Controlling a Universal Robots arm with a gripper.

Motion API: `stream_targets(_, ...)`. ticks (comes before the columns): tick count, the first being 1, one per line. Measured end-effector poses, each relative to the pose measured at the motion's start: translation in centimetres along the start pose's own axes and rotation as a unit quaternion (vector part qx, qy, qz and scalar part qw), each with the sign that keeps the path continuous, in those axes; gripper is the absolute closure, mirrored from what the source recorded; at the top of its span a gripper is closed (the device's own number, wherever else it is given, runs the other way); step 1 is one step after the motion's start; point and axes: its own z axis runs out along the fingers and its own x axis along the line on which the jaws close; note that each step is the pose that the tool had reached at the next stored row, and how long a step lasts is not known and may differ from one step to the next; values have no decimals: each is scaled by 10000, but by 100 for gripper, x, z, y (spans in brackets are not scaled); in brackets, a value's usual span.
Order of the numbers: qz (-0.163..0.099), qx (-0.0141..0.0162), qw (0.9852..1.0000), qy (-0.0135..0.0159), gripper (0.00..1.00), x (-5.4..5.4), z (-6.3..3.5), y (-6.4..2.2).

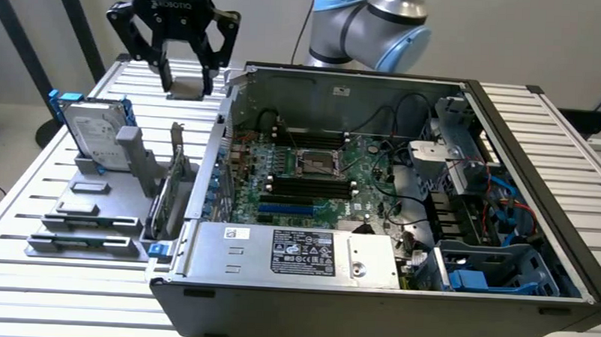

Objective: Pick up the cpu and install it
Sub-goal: 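Pick up the cpu and move it towards the insertion slot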

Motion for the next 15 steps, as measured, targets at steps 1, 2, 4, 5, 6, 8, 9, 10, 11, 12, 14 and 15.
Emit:
stream_targets(1,0,0,10000,0,45,-45,-1,4)
stream_targets(2,0,0,10000,0,45,-90,-2,9)
stream_targets(4,0,0,10000,0,45,-180,-3,18)
stream_targets(5,0,0,10000,0,45,-228,-4,24)
stream_targets(6,0,0,10000,0,45,-274,-5,31)
stream_targets(8,0,0,10000,0,45,-364,-7,45)
stream_targets(9,0,0,10000,0,45,-409,-7,54)
stream_targets(10,0,0,10000,0,45,-454,-7,62)
stream_targets(11,0,0,10000,0,45,-504,-8,73)
stream_targets(12,0,0,10000,0,45,-549,-8,84)
stream_targets(14,0,0,10000,0,45,-640,-6,109)
stream_targets(15,0,0,10000,0,45,-685,-4,124)
